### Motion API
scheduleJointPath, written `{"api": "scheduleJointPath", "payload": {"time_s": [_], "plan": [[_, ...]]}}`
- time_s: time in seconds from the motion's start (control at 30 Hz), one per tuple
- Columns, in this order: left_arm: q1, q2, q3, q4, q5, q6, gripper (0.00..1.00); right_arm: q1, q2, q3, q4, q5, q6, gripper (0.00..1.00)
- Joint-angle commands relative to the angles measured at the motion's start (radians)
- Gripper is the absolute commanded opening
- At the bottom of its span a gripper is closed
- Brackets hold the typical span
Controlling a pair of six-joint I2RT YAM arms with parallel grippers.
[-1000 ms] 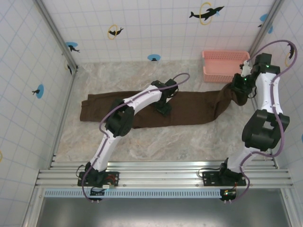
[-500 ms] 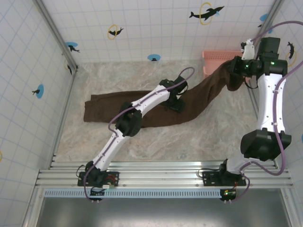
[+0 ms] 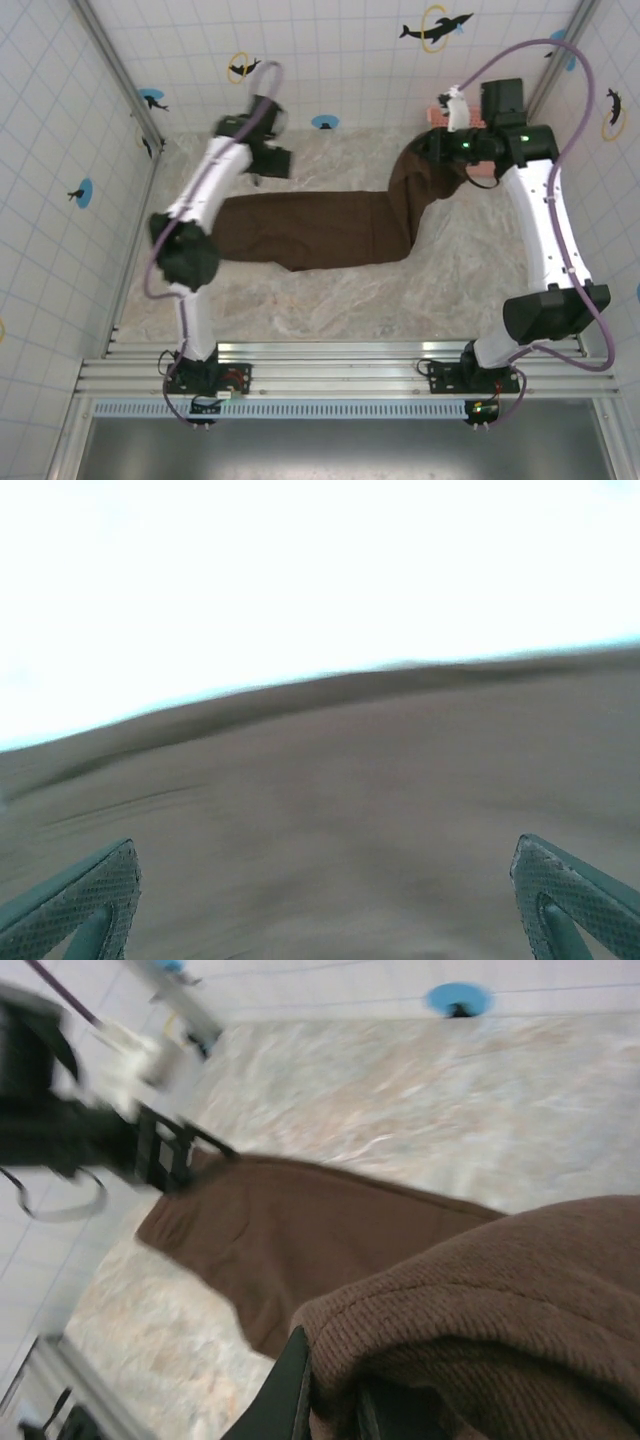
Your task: Roll up the long pants
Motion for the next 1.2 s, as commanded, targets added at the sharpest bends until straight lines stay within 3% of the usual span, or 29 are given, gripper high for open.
{"api": "scheduleJointPath", "payload": {"time_s": [0.0,0.1,0.17,0.23,0.3,0.43,0.5,0.6,1.0,1.13,1.17], "plan": [[0.135,-0.231,-0.262,-0.074,-0.173,0.060,0.97,0.132,0.020,0.032,0.125,0.027,0.066,0.01],[0.289,-0.392,-0.438,-0.060,-0.171,0.019,0.97,0.259,0.107,0.096,0.166,0.060,0.091,0.01],[0.344,-0.459,-0.503,-0.050,-0.182,0.011,0.97,0.340,0.185,0.164,0.167,0.087,0.092,0.01],[0.350,-0.463,-0.506,-0.109,-0.233,-0.026,0.97,0.419,0.281,0.268,0.163,0.111,0.094,0.01],[0.349,-0.464,-0.562,-0.094,-0.210,-0.035,0.97,0.501,0.414,0.429,0.140,0.140,0.102,0.01],[0.354,-0.453,-0.653,-0.082,-0.207,-0.059,0.97,0.597,0.725,0.848,0.022,0.127,0.140,0.01],[0.373,-0.470,-0.699,-0.056,-0.190,-0.056,0.97,0.627,0.855,0.964,0.028,0.104,0.179,0.01],[0.400,-0.504,-0.744,-0.037,-0.144,-0.059,0.97,0.661,0.962,0.976,0.130,0.064,0.252,0.01],[0.413,-0.530,-0.815,-0.043,-0.196,0.024,0.97,0.724,1.169,0.954,0.459,-0.031,0.413,0.05],[0.420,-0.520,-0.819,-0.048,-0.212,0.040,0.97,0.733,1.227,0.955,0.612,-0.064,0.525,0.19],[0.422,-0.516,-0.816,-0.053,-0.219,0.039,0.97,0.738,1.242,0.954,0.673,-0.068,0.559,0.32]]}}
